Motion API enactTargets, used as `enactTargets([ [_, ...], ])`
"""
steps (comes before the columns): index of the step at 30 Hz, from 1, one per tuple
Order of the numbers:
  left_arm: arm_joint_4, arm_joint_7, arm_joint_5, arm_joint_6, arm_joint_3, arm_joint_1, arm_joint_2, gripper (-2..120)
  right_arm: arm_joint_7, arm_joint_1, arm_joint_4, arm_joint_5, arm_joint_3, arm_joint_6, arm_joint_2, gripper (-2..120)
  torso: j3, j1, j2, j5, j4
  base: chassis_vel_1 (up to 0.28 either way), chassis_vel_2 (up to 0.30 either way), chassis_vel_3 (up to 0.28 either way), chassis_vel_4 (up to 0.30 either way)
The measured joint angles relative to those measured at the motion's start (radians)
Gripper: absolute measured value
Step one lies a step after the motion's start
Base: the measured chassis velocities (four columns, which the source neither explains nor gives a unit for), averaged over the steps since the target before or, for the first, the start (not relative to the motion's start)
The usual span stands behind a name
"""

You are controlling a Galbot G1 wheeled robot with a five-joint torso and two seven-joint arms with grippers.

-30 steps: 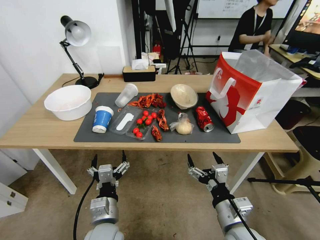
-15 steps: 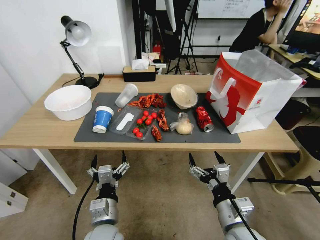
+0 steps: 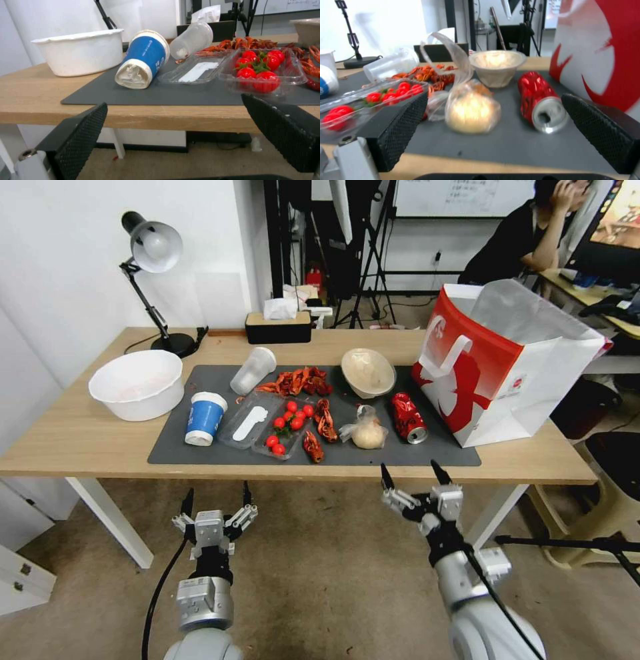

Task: Pick up the trash from the table and place it into the takeout bag.

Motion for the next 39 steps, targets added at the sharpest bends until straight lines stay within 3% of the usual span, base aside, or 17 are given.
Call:
enactTargets([
  [7,0.006,0.007,0.003,-0.021,0.001,0.005,0.002,100,0.035,0.206,-0.111,0.061,-0.016,-0.002,-0.135,100,0.0,0.0,0.0,0.0001,0.0003,0.0,0.0,0.0,0.0],
  [12,0.018,0.007,0.001,-0.022,0.007,0.002,0.018,100,0.098,0.279,-0.137,0.096,0.006,-0.043,-0.18,100,0.0,0.0,0.0,0.0,0.0001,0.0,0.0,0.0,0.0],
  [20,0.003,0.006,0.0,-0.033,-0.004,0.022,0.021,100,0.18,0.403,-0.222,0.183,0.001,-0.182,-0.218,100,0.0,0.0,0.0,0.0001,0.0001,0.0,0.0,0.0,0.0],
  [34,0.002,0.003,-0.002,-0.04,-0.007,0.032,0.021,100,0.19,0.534,-0.379,0.296,-0.053,-0.259,-0.23,100,0.0,0.0,0.0,-0.0001,0.0001,0.0,0.0,0.0,0.0],
  [39,0.014,0.001,-0.004,-0.051,-0.009,0.027,0.021,100,0.202,0.556,-0.395,0.297,-0.066,-0.298,-0.228,91,0.0,0.0,0.0,-0.0002,0.0002,0.0,0.0,0.0,0.0],
])
